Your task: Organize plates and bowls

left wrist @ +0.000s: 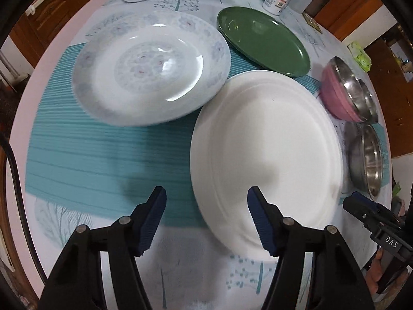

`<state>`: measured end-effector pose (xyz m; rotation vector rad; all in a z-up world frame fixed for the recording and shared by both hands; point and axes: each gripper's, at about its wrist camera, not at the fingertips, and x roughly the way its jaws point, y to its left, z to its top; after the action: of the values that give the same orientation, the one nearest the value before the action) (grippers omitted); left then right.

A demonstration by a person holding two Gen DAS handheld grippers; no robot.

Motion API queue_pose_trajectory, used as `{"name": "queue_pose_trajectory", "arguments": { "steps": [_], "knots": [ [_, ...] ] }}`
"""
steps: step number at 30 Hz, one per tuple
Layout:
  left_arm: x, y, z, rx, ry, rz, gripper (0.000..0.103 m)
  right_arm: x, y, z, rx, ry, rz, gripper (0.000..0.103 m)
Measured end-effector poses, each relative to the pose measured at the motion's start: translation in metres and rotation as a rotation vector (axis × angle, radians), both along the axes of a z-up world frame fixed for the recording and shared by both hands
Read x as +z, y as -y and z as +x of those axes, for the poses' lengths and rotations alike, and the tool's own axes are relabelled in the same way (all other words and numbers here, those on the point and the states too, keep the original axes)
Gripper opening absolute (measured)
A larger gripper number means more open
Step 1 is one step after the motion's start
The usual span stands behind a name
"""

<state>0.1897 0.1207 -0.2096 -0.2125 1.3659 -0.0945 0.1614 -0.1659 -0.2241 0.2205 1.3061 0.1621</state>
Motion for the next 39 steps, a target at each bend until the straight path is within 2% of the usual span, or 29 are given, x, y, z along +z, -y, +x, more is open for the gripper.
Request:
{"name": "queue_pose_trajectory", "arguments": {
  "steps": [3,6,10,13,16,18,20,23,27,31,39],
  "knots": [
    [-0.008,0.001,0.01,-0.003,-0.002,-0.006,0.062,-0.007,0.002,0.01,0.011,-0.012,0.004,0.058],
    [-0.014,0.0,0.02,-0.01,-0.016,-0.019,0.05,-0.008,-0.003,0.021,0.033,-0.002,-0.004,0.053],
    [-0.015,-0.002,0.03,-0.016,-0.02,-0.032,0.045,-0.01,-0.014,0.032,0.064,0.004,-0.01,0.048],
    [-0.016,0.001,0.035,-0.029,-0.023,-0.026,0.033,-0.013,-0.02,0.036,0.072,0.005,-0.041,0.043],
    [-0.016,0.001,0.035,-0.035,-0.036,-0.009,0.03,-0.014,-0.02,0.036,0.064,0.009,-0.073,0.037],
    [-0.016,0.003,0.035,-0.035,-0.046,-0.005,0.028,-0.014,-0.018,0.038,0.055,0.008,-0.082,0.028],
    [-0.016,0.001,0.034,-0.031,-0.048,-0.001,0.022,-0.015,-0.014,0.039,0.048,0.006,-0.092,0.021],
    [-0.015,-0.004,0.034,-0.018,-0.06,-0.029,0.02,-0.013,-0.009,0.036,0.048,0.004,-0.076,0.02],
    [-0.007,0.004,0.027,-0.049,-0.033,-0.002,0.019,-0.012,-0.007,0.033,0.039,-0.007,-0.073,0.02],
    [0.007,0.007,0.017,-0.06,-0.013,-0.026,0.018,-0.004,0.0,0.024,0.025,-0.007,-0.058,0.02],
    [0.05,0.005,-0.019,-0.076,0.036,-0.048,0.018,0.035,-0.001,-0.009,0.034,0.048,-0.036,0.02]
  ]
}}
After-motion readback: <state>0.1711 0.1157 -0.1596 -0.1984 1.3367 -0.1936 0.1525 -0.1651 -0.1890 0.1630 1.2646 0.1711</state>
